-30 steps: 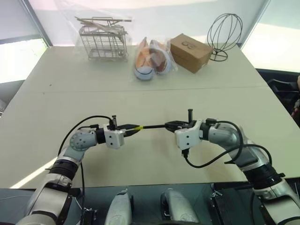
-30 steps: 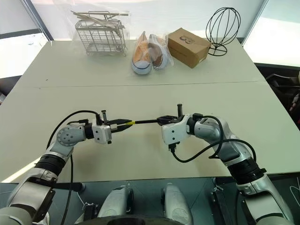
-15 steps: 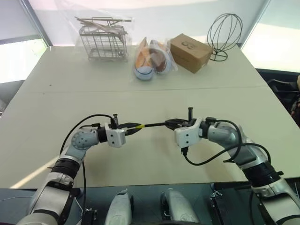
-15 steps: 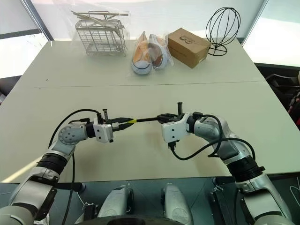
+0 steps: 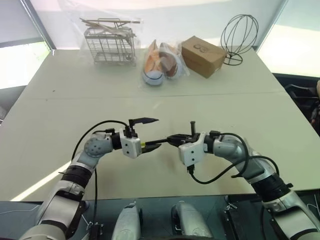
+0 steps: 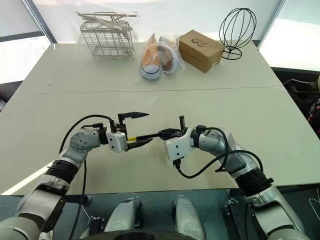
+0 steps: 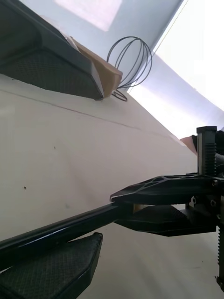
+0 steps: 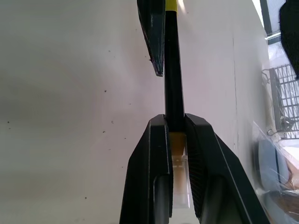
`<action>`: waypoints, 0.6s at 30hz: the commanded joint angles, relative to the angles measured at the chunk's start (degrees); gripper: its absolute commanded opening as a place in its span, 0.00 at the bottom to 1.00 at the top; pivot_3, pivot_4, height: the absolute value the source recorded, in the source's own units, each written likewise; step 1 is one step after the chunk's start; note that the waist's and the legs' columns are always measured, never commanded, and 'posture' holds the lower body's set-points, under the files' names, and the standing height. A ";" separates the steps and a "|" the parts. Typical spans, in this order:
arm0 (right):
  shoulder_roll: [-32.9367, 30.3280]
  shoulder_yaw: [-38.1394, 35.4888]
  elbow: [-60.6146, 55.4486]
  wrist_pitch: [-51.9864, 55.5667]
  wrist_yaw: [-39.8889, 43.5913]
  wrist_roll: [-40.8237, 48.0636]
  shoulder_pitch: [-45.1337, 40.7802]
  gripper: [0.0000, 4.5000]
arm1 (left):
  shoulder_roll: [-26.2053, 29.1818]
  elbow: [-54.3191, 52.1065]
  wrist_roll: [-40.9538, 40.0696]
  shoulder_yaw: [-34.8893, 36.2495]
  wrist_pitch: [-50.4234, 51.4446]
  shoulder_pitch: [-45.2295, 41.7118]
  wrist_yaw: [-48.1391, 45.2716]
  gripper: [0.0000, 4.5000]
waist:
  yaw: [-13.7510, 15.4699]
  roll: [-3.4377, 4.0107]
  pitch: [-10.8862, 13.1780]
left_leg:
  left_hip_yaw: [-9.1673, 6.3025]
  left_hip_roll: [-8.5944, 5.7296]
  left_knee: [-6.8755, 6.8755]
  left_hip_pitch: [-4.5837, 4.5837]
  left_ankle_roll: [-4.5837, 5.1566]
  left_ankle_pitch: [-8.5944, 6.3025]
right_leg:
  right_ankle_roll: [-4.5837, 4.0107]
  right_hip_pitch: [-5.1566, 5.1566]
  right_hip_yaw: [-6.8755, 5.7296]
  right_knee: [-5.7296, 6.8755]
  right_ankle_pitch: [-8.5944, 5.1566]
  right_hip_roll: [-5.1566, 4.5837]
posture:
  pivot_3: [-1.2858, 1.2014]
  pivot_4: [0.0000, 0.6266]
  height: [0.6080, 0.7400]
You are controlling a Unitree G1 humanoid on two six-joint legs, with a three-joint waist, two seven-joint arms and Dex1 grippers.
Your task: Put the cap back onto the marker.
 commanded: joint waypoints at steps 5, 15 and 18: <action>-1.80 -4.72 -0.35 5.26 -0.99 3.65 1.34 0.01 | 6.34 -11.48 -7.00 3.79 4.24 6.58 0.88 0.99 | -0.04 0.01 0.00 | 0.01 0.03 -0.02 0.01 0.00 0.00 | 0.00 0.00 0.00 0.00 0.00 -0.03 | 0.52 0.24 1.00; 0.99 -15.30 -6.40 30.26 -2.84 13.55 7.00 0.01 | 10.47 -33.74 -16.70 14.99 42.05 26.05 9.17 0.99 | -0.05 0.03 -0.01 | -0.03 0.06 -0.03 0.04 0.00 0.00 | -0.04 0.05 0.01 0.04 -0.01 -0.12 | 0.52 0.24 1.00; 5.61 -21.08 -10.86 44.94 -6.51 18.74 7.92 0.01 | 8.47 -42.04 -22.14 18.25 58.80 29.48 14.64 0.99 | -0.09 0.03 -0.01 | -0.09 0.10 -0.02 0.04 0.00 0.00 | -0.04 0.06 0.01 0.07 -0.01 -0.12 | 0.52 0.24 1.00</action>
